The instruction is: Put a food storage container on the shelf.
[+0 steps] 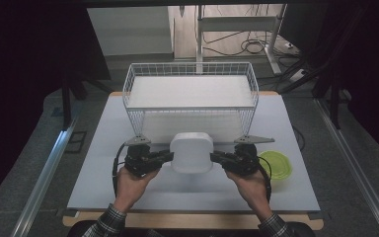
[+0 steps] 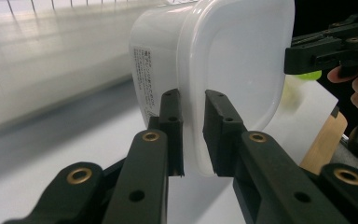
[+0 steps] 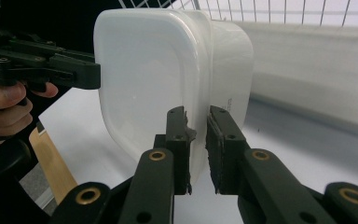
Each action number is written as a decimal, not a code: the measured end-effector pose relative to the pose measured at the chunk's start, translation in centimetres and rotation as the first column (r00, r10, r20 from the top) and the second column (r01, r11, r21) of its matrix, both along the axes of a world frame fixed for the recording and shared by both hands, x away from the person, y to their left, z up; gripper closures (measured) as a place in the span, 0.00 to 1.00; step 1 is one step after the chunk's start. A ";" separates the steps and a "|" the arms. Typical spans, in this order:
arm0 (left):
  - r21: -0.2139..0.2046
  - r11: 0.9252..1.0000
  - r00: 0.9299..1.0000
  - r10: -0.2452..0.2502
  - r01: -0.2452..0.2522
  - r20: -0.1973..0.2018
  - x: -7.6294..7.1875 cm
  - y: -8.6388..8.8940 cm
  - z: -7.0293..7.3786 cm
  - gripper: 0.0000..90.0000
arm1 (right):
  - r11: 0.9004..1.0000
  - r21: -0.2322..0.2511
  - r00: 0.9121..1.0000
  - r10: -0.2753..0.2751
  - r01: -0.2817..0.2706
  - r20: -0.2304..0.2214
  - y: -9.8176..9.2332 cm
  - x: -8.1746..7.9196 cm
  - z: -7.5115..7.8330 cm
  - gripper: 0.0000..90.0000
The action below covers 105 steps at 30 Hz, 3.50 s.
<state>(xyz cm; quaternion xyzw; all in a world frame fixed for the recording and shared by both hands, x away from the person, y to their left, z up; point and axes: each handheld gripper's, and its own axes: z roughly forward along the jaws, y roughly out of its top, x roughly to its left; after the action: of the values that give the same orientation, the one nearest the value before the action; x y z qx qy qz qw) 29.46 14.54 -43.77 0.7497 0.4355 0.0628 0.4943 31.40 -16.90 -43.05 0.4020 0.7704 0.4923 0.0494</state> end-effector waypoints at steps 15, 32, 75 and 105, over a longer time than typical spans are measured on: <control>-0.007 1.000 0.997 0.029 -0.029 0.071 1.6 0.3 3.8 0.87 | 1.000 0.020 0.997 0.003 -0.004 0.078 0.4 2.0 3.6 0.88; -0.012 0.999 0.990 0.037 -0.036 0.137 4.1 0.5 8.4 0.87 | 0.998 0.059 0.989 -0.025 0.017 0.143 0.7 4.3 7.6 0.88; -0.054 0.996 0.981 0.073 -0.064 0.181 11.1 0.7 12.1 0.74 | 0.996 0.064 0.986 -0.075 0.066 0.148 1.9 11.4 12.2 0.81; 0.011 0.992 0.969 0.124 -0.130 0.215 13.3 0.0 11.1 0.56 | 0.993 -0.016 0.974 -0.115 0.120 0.195 3.4 13.2 12.1 0.62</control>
<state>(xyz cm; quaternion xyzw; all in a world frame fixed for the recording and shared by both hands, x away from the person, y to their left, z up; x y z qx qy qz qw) 42.76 14.52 -32.69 0.7155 0.4260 0.1800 0.5237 44.63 -13.53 -30.95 0.3964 0.7437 0.5144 0.1586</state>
